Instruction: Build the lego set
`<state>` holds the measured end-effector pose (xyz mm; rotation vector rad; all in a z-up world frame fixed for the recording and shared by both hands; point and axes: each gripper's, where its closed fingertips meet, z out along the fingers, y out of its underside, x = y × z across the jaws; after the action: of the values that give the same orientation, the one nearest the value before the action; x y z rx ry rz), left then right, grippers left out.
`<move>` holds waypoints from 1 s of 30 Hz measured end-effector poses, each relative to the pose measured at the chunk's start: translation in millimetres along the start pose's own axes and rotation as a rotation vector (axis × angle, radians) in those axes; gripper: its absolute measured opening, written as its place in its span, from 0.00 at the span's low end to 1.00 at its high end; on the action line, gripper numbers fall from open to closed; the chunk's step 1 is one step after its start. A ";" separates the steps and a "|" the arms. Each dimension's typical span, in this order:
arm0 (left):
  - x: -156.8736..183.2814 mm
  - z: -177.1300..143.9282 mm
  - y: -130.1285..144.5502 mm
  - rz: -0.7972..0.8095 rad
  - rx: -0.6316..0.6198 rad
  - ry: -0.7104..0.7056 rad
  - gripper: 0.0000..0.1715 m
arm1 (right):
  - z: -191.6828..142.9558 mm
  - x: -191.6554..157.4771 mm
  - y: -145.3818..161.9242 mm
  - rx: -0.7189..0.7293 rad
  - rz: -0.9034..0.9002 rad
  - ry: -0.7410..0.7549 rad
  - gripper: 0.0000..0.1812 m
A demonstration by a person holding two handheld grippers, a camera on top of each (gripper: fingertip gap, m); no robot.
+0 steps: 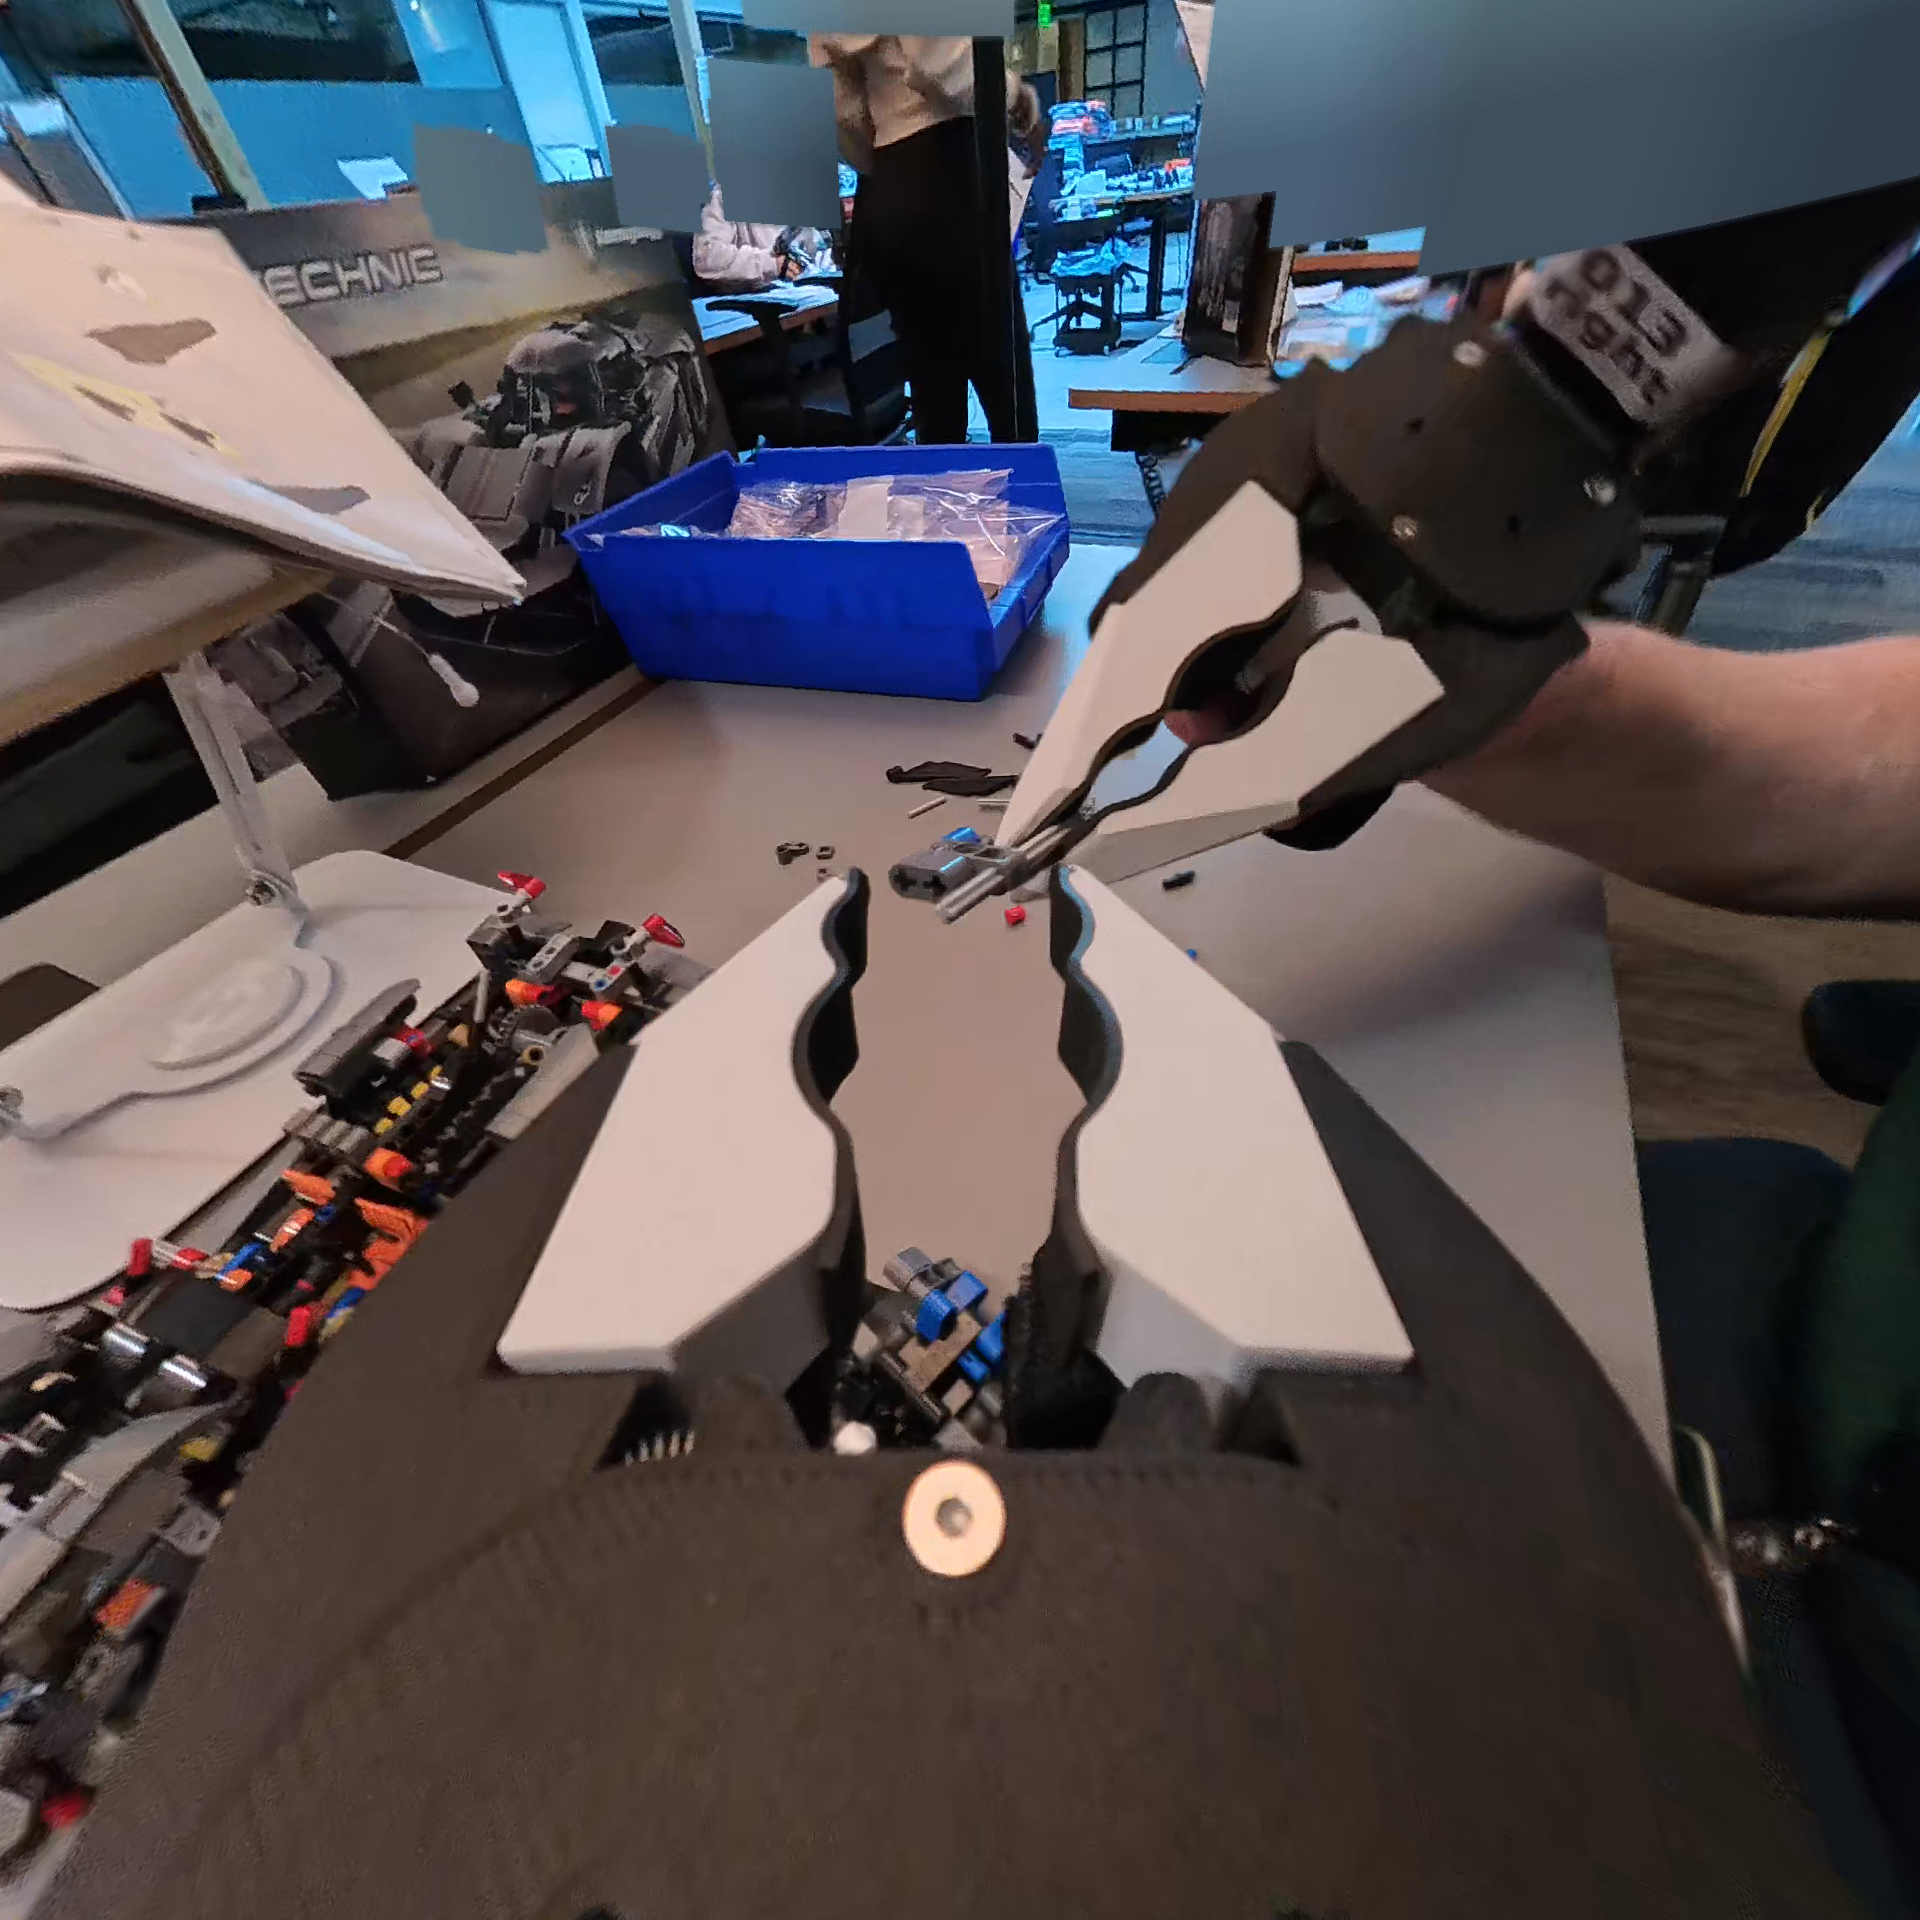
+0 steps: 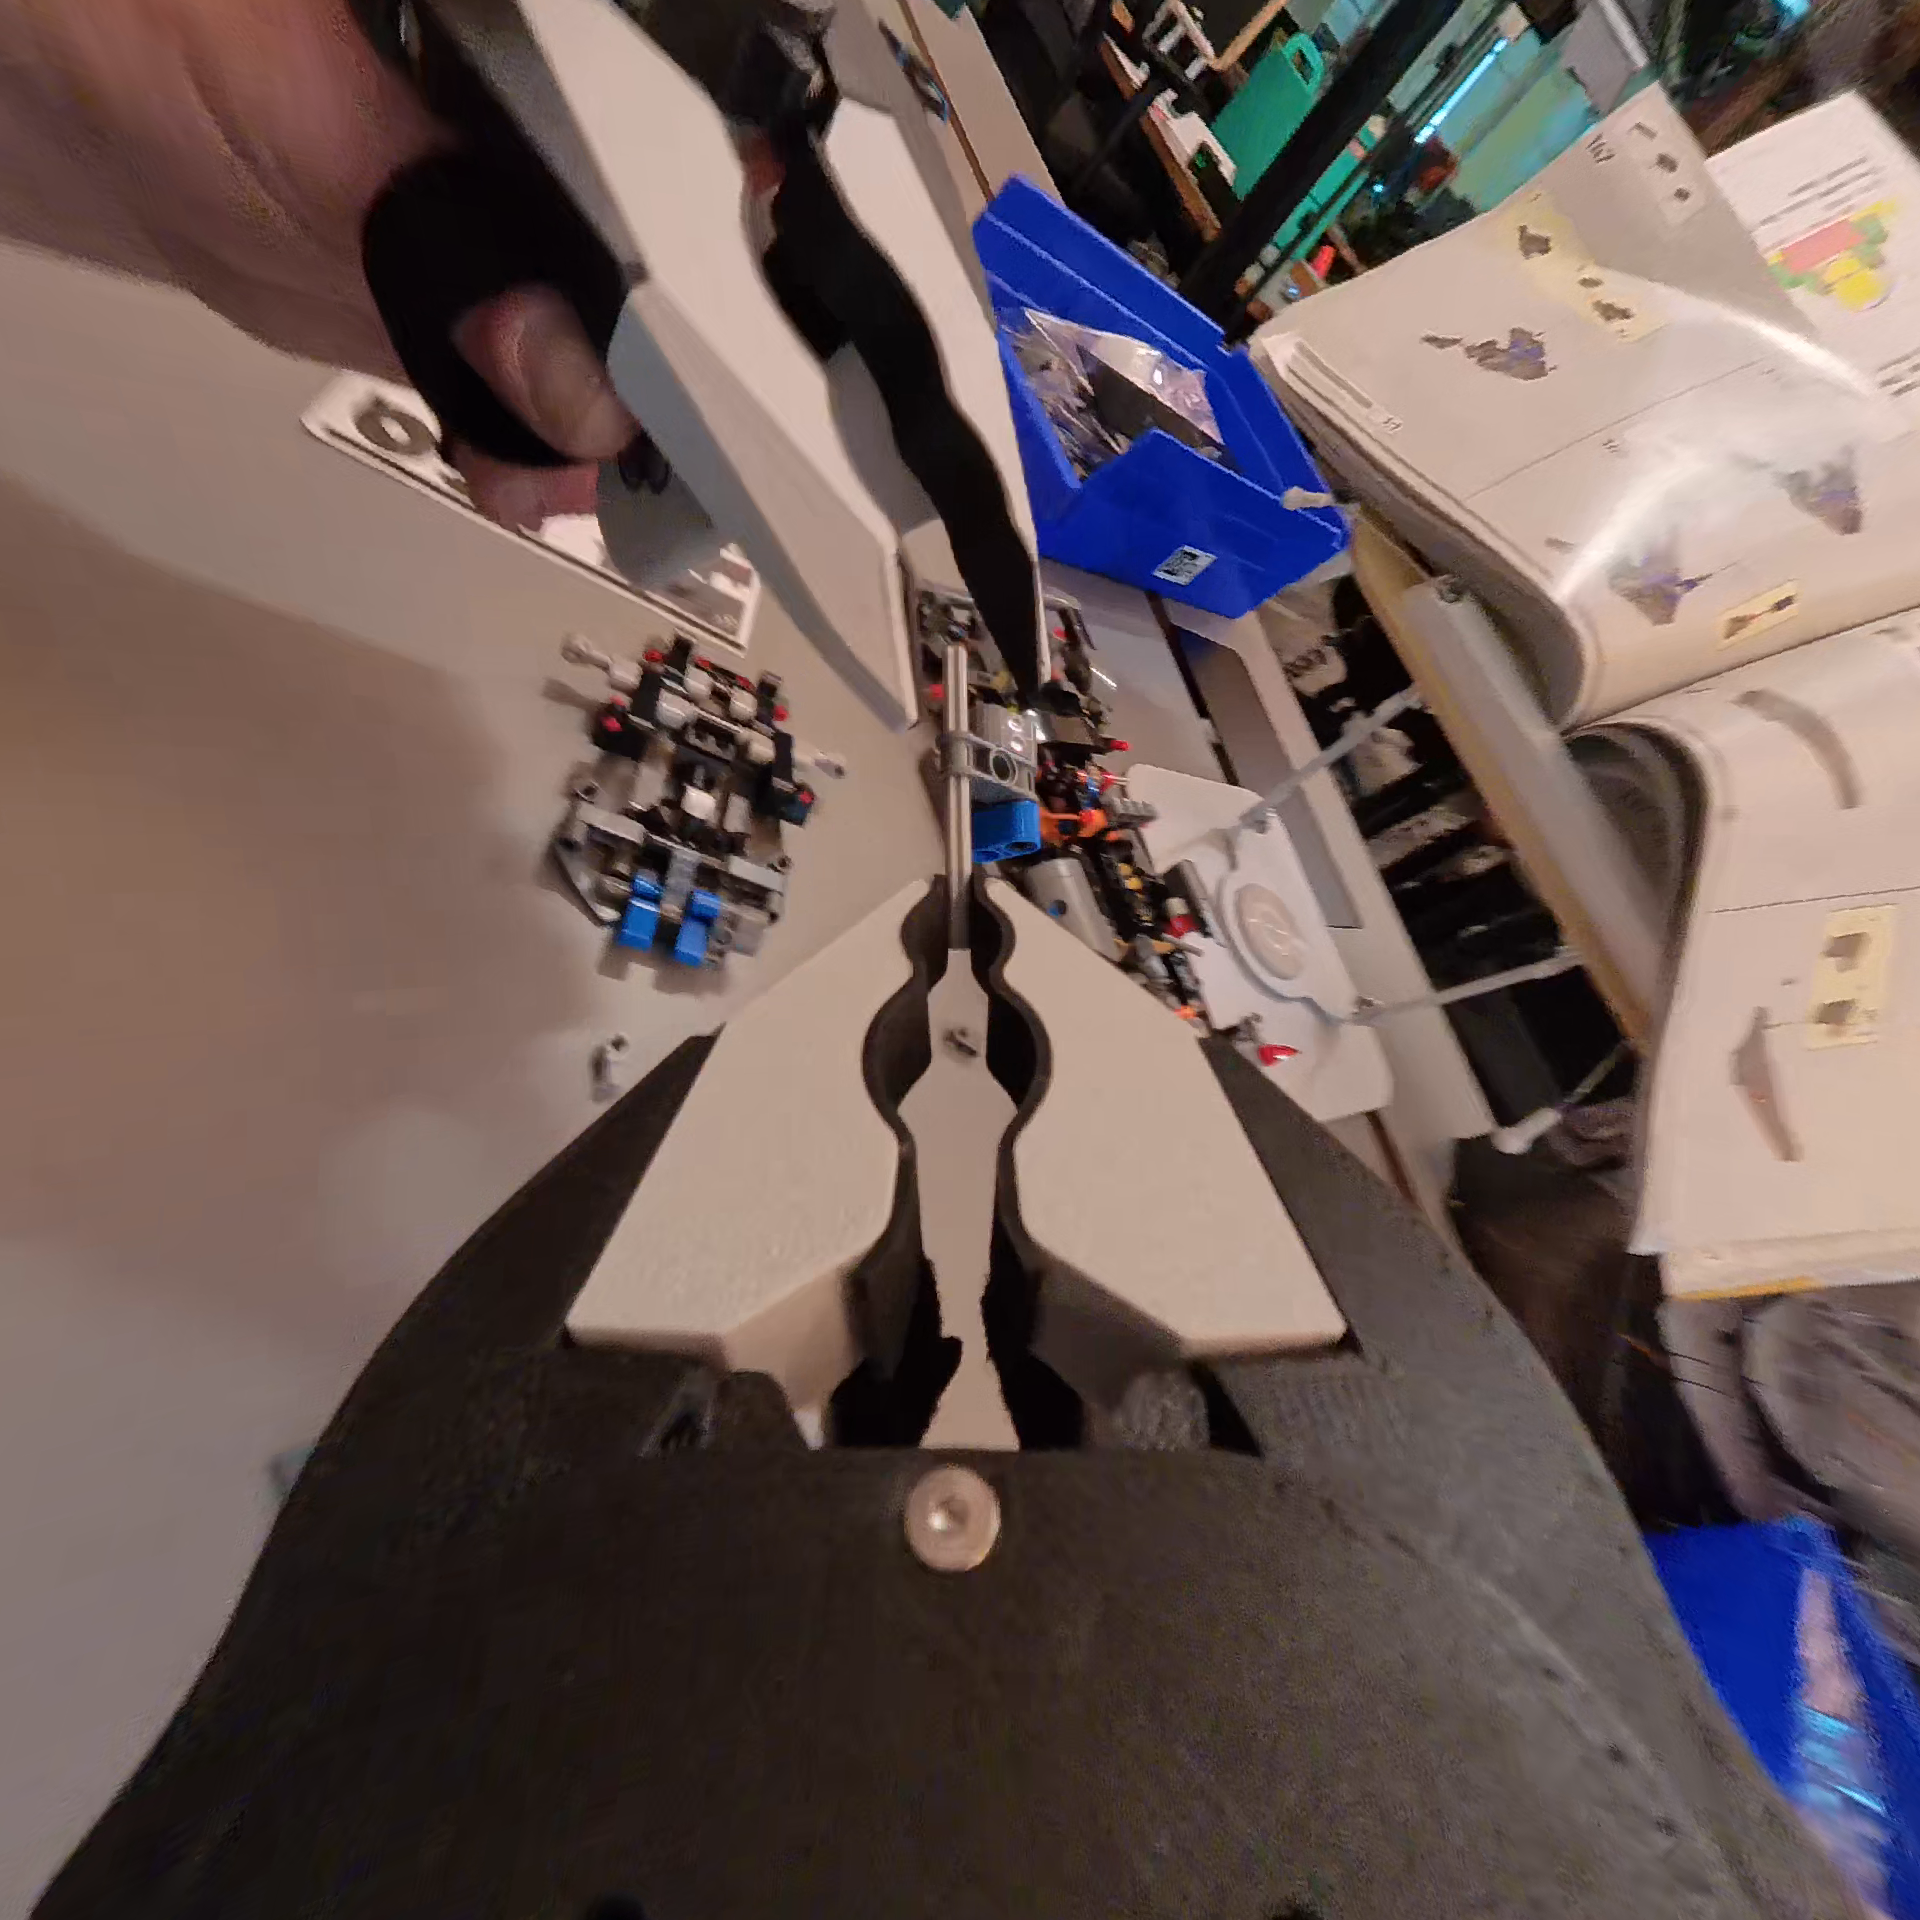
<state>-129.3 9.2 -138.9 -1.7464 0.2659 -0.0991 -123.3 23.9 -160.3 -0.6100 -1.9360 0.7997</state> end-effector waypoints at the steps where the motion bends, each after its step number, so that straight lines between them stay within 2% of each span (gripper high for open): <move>1: -1.2 0.2 -0.3 -0.029 0.006 0.003 0.19 | 0.5 1.0 1.5 -0.019 -0.043 0.026 0.00; 10: -0.5 3.6 1.8 -0.252 0.017 0.082 0.16 | 0.4 5.3 1.0 -0.050 -0.191 0.125 0.00; 14: 1.3 5.6 6.0 -0.258 0.003 0.088 0.09 | 0.7 6.1 1.9 -0.058 -0.223 0.144 0.00; 24: 3.3 6.8 0.0 -0.359 0.069 0.157 0.03 | -0.3 11.2 2.7 -0.052 -0.264 0.186 0.00; 28: 2.8 7.4 -1.6 -0.324 0.069 0.145 0.01 | 1.6 11.7 4.1 -0.045 -0.213 0.159 0.05; 30: 1.9 7.6 -2.2 -0.302 0.066 0.139 0.01 | 2.6 11.6 4.8 -0.040 -0.190 0.144 0.04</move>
<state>-125.5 16.4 -138.3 -1.7064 0.0961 -0.4444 -130.3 34.3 -158.3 -0.4853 -1.8490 0.5827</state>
